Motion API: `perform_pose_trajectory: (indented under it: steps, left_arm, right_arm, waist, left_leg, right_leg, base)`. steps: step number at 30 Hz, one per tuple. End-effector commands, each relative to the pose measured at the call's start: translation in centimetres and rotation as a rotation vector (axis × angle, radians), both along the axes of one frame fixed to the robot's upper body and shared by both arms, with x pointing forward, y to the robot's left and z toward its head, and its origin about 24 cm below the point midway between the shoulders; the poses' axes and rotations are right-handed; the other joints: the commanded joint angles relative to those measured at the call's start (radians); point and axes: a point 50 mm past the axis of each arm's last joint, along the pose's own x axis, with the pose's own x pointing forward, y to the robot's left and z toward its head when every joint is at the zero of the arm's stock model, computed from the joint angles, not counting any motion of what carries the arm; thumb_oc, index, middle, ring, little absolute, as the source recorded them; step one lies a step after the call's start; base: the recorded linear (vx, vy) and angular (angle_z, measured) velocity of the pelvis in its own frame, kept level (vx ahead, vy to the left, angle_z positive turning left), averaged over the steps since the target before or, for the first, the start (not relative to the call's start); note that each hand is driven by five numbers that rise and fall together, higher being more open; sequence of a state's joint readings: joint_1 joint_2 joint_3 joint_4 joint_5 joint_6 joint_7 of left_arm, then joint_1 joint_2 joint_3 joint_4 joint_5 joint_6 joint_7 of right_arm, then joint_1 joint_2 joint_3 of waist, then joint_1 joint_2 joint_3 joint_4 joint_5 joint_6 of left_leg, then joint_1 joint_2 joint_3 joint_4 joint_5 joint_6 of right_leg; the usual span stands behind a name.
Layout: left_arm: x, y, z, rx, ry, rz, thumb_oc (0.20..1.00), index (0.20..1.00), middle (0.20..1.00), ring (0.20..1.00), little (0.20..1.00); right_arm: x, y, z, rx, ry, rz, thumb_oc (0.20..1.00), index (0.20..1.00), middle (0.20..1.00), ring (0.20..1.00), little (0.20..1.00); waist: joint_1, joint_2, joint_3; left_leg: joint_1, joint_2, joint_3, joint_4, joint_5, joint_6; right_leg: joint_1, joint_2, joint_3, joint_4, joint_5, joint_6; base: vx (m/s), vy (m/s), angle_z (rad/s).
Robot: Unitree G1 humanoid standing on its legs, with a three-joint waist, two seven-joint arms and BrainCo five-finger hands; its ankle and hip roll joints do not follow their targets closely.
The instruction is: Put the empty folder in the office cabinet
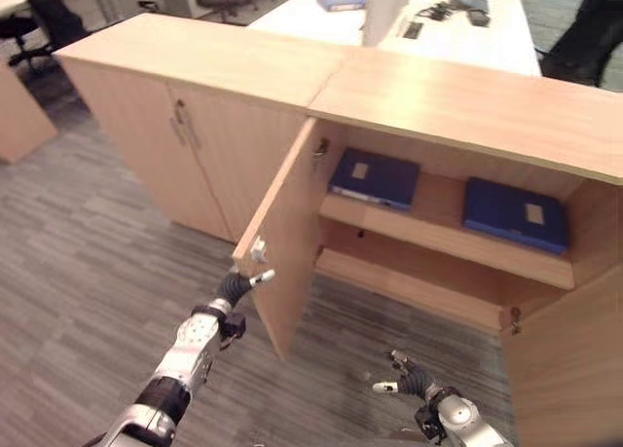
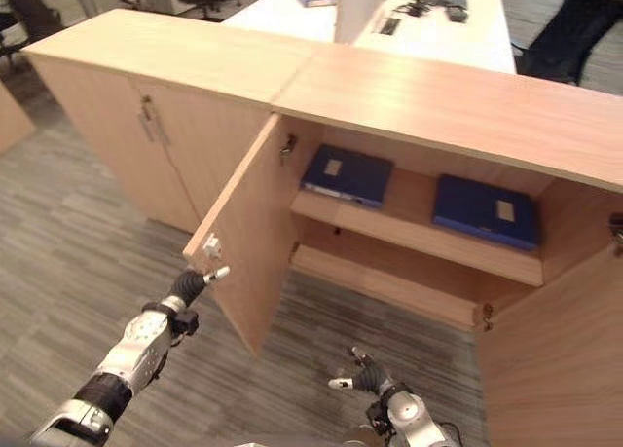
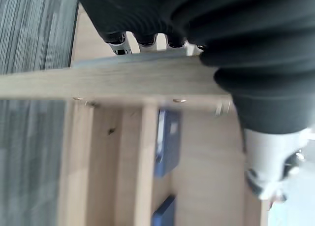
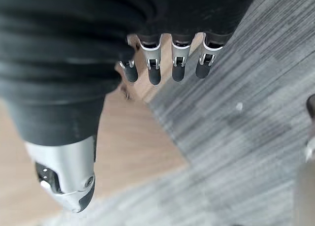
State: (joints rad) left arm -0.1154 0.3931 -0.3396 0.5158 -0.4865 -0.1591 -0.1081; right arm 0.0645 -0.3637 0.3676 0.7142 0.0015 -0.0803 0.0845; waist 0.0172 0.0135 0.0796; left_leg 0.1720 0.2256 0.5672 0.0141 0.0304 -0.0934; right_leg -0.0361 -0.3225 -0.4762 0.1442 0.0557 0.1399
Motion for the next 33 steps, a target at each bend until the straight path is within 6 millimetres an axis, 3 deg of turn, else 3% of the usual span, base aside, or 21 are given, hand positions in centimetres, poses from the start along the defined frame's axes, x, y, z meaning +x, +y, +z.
perform_pose_trajectory:
  steps: [1,5,7,8,10,11,12,13,14,15,18,19,22,23,25,27,33]
  left_arm:
    - [2.3,-5.9,4.1,-0.046,-0.182,-0.344,1.0,1.0,1.0,1.0,1.0]
    - [1.7,-8.3,3.5,-0.05,-0.164,-0.428,1.0,1.0,1.0,1.0,1.0]
    - [1.9,-8.7,3.4,-0.049,-0.161,-0.423,1.0,1.0,1.0,1.0,1.0]
    - [2.7,-9.6,2.8,-0.031,-0.136,-0.397,1.0,1.0,1.0,1.0,1.0]
    - [2.7,-9.6,2.8,-0.032,-0.138,-0.397,1.0,1.0,1.0,1.0,1.0]
    - [3.7,-8.5,2.0,0.02,-0.11,-0.289,1.0,1.0,1.0,1.0,1.0]
    - [3.8,-8.5,2.1,0.02,-0.112,-0.289,1.0,1.0,1.0,1.0,1.0]
    - [4.4,-7.6,2.0,0.038,-0.102,-0.237,1.0,1.0,1.0,1.0,1.0]
    - [5.5,-5.3,1.9,0.065,-0.082,-0.125,1.0,1.0,1.0,1.0,1.0]
    - [5.9,-4.8,2.1,0.064,-0.08,-0.099,1.0,1.0,1.0,1.0,1.0]
    - [6.7,-3.4,2.7,0.07,-0.094,-0.038,1.0,1.0,1.0,1.0,1.0]
    - [8.1,-0.9,4.0,0.098,-0.108,0.043,1.0,1.0,1.0,1.0,1.0]
    - [9.6,4.3,6.3,0.197,-0.129,0.18,1.0,1.0,1.0,1.0,1.0]
    - [9.8,7.3,7.5,0.241,-0.132,0.265,1.0,1.0,1.0,1.0,1.0]
    - [9.4,9.9,8.5,0.279,-0.154,0.342,1.0,1.0,1.0,1.0,1.0]
    - [8.2,9.6,7.5,0.182,-0.184,0.357,1.0,1.0,1.0,1.0,1.0]
    - [3.9,2.3,2.0,0.057,-0.116,0.112,1.0,1.0,1.0,1.0,1.0]
  right_arm:
    - [0.6,1.2,0.3,0.011,-0.037,0.061,1.0,1.0,1.0,1.0,1.0]
    - [1.1,0.5,0.7,0.003,-0.059,0.061,1.0,1.0,1.0,1.0,1.0]
    - [1.3,0.2,0.9,0.002,-0.066,0.049,1.0,1.0,1.0,1.0,1.0]
    - [1.0,-0.4,1.0,-0.003,-0.063,0.033,1.0,1.0,1.0,1.0,1.0]
    - [1.0,-0.5,1.0,-0.004,-0.064,0.033,1.0,1.0,1.0,1.0,1.0]
    - [1.1,-1.0,1.1,-0.03,-0.058,0.056,1.0,1.0,1.0,1.0,1.0]
    - [1.2,-1.1,1.1,-0.031,-0.06,0.057,1.0,1.0,1.0,1.0,1.0]
    - [1.3,-1.4,1.2,-0.046,-0.057,0.063,1.0,1.0,1.0,1.0,1.0]
    - [0.8,-1.9,0.9,-0.066,-0.028,0.067,1.0,1.0,1.0,1.0,1.0]
    - [0.6,-2.2,0.8,-0.072,-0.018,0.068,1.0,1.0,1.0,1.0,1.0]
    - [0.6,-2.6,0.7,-0.086,-0.009,0.061,1.0,1.0,1.0,1.0,1.0]
    - [0.9,-3.2,0.8,-0.103,-0.012,0.046,1.0,1.0,1.0,1.0,1.0]
    - [1.6,-3.6,1.2,-0.101,-0.031,0.038,1.0,1.0,1.0,1.0,1.0]
    - [1.4,-3.6,1.3,-0.086,-0.033,0.042,1.0,1.0,1.0,1.0,1.0]
    - [0.9,-3.8,1.1,-0.086,-0.022,0.045,1.0,1.0,1.0,1.0,1.0]
    - [-0.2,-3.3,0.2,-0.071,0.022,0.019,1.0,1.0,1.0,1.0,1.0]
    - [-0.9,-2.3,-0.5,-0.039,0.042,-0.029,1.0,1.0,1.0,1.0,1.0]
  waist:
    - [-0.068,-0.005,-0.016]
    - [-0.126,0.064,-0.011]
    - [-0.145,0.076,-0.005]
    - [-0.19,0.081,0.005]
    - [-0.188,0.082,0.007]
    - [-0.206,0.072,0.022]
    - [-0.204,0.074,0.024]
    - [-0.199,0.063,0.024]
    - [-0.191,0.037,0.016]
    - [-0.189,0.026,0.013]
    - [-0.181,0.018,0.006]
    - [-0.16,0.006,0.006]
    - [-0.151,0.006,0.018]
    - [-0.167,0.011,0.013]
    - [-0.18,0.006,-0.008]
    - [-0.17,-0.016,-0.028]
    - [-0.128,-0.028,-0.035]
  left_leg:
    - [-0.096,-0.046,-0.081,-0.04,0.01,-0.018]
    - [-0.075,0.005,-0.077,-0.036,0.058,-0.06]
    - [-0.067,0.021,-0.07,-0.032,0.066,-0.069]
    - [-0.064,0.074,-0.037,0.003,0.098,-0.097]
    - [-0.063,0.076,-0.035,0.005,0.097,-0.098]
    - [-0.069,0.103,-0.09,0.091,0.139,-0.118]
    - [-0.068,0.105,-0.089,0.094,0.138,-0.119]
    - [-0.081,0.082,-0.149,0.107,0.139,-0.11]
    - [-0.094,0.013,-0.247,0.085,0.067,-0.081]
    - [-0.097,-0.009,-0.272,0.068,0.032,-0.07]
    - [-0.111,-0.032,-0.31,0.048,0.018,-0.063]
    - [-0.165,-0.087,-0.434,0.019,0.018,-0.057]
    - [-0.208,-0.116,-0.556,-0.002,0.03,-0.058]
    - [-0.176,-0.105,-0.545,-0.036,0.027,-0.057]
    - [-0.127,-0.1,-0.49,-0.065,0.016,-0.046]
    - [-0.081,-0.112,-0.419,-0.085,-0.002,-0.028]
    - [-0.06,-0.148,-0.397,-0.092,-0.034,0.012]
  right_leg:
    - [0.102,-0.004,0.087,-0.133,0.025,0.097]
    - [0.127,0.067,0.137,-0.167,-0.038,0.064]
    - [0.124,0.083,0.154,-0.163,-0.05,0.056]
    - [0.121,0.12,0.196,-0.164,-0.073,0.037]
    - [0.121,0.122,0.198,-0.164,-0.073,0.037]
    - [0.114,0.162,0.268,-0.162,-0.091,0.018]
    - [0.113,0.164,0.27,-0.16,-0.092,0.017]
    - [0.101,0.17,0.303,-0.161,-0.087,0.013]
    - [0.102,0.171,0.363,-0.168,-0.089,0.018]
    - [0.106,0.167,0.386,-0.168,-0.09,0.02]
    - [0.102,0.174,0.421,-0.172,-0.088,0.023]
    - [0.116,0.192,0.489,-0.174,-0.093,0.024]
    - [0.117,0.221,0.591,-0.169,-0.099,0.031]
    - [0.113,0.233,0.641,-0.169,-0.101,0.041]
    - [0.104,0.231,0.691,-0.164,-0.099,0.055]
    - [0.09,0.214,0.713,-0.158,-0.084,0.076]
    - [0.066,0.18,0.676,-0.111,-0.073,0.095]
  base:
    - [0.0,-0.215,-0.23]
    - [-0.02,-0.218,-0.66]
    - [-0.01,-0.189,-0.24]
    - [-0.02,-0.208,-0.45]
    - [0.02,-0.146,-0.58]
    - [0.06,-0.14,-0.89]
    - [0.07,-0.185,-1.14]
    - [0.13,-0.125,-1.89]
    - [0.19,-0.132,-1.78]
    - [0.18,-0.086,-1.62]
    - [0.2,-0.016,-0.95]
    - [0.31,-0.021,-0.7]
    - [0.25,0.026,-1.53]
    - [0.19,0.142,-2.41]
    - [0.2,0.19,-1.93]
    - [0.12,0.192,-1.24]
    - [-0.02,0.11,-0.25]
